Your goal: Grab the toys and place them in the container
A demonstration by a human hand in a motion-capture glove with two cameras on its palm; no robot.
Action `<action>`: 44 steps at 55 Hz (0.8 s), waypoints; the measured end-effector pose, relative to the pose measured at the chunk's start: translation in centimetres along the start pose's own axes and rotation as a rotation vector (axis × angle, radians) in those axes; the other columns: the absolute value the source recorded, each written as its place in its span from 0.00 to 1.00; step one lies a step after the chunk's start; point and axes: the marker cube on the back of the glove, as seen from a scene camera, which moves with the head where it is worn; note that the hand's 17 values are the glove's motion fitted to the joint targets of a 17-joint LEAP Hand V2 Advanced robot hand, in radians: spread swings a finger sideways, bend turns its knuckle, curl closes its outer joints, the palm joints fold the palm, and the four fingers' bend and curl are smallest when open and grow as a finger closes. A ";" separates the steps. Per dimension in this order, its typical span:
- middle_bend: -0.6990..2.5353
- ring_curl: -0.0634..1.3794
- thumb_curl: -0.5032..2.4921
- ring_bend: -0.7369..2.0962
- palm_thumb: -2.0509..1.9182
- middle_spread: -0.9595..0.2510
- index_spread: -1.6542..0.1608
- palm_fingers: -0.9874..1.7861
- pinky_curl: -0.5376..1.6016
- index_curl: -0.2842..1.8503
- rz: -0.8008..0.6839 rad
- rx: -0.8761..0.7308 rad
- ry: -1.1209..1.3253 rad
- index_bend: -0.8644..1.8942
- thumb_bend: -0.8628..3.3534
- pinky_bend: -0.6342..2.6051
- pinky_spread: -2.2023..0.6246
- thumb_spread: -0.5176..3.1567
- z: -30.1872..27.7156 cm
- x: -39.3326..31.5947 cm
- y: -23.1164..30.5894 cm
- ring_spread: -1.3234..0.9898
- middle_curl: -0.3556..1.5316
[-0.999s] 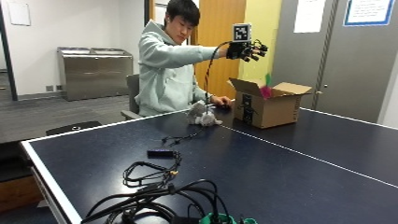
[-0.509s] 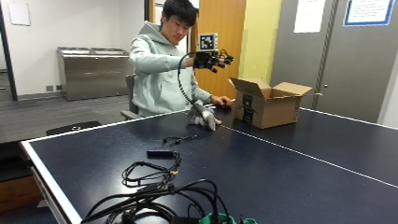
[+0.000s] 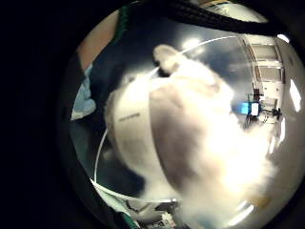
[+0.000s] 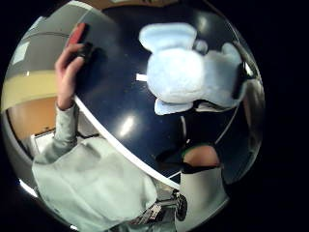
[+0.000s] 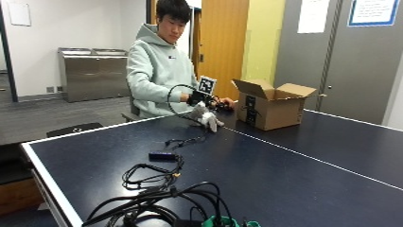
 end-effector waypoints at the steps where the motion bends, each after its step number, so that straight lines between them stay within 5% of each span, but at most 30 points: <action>1: 0.23 0.16 0.30 0.29 0.61 0.84 0.76 0.25 0.38 0.28 0.067 -0.005 -0.015 0.43 0.22 0.43 0.80 0.52 0.2 -0.5 -0.4 0.59 0.29; 11: 0.27 0.09 0.31 0.27 0.63 0.79 0.74 0.32 0.36 0.37 0.063 0.031 -0.074 0.64 0.23 0.37 0.80 0.54 0.1 -1.9 -0.7 0.58 0.29; 26: 0.41 0.04 0.35 0.29 0.66 0.68 0.77 0.37 0.36 0.44 -0.087 -0.113 -0.203 0.75 0.23 0.34 0.79 0.49 -3.8 -2.5 1.5 0.57 0.38; 44: 0.48 0.05 0.39 0.32 0.66 0.62 0.81 0.39 0.38 0.48 -0.136 0.140 -0.281 0.80 0.21 0.35 0.79 0.45 -24.2 0.9 -0.5 0.55 0.44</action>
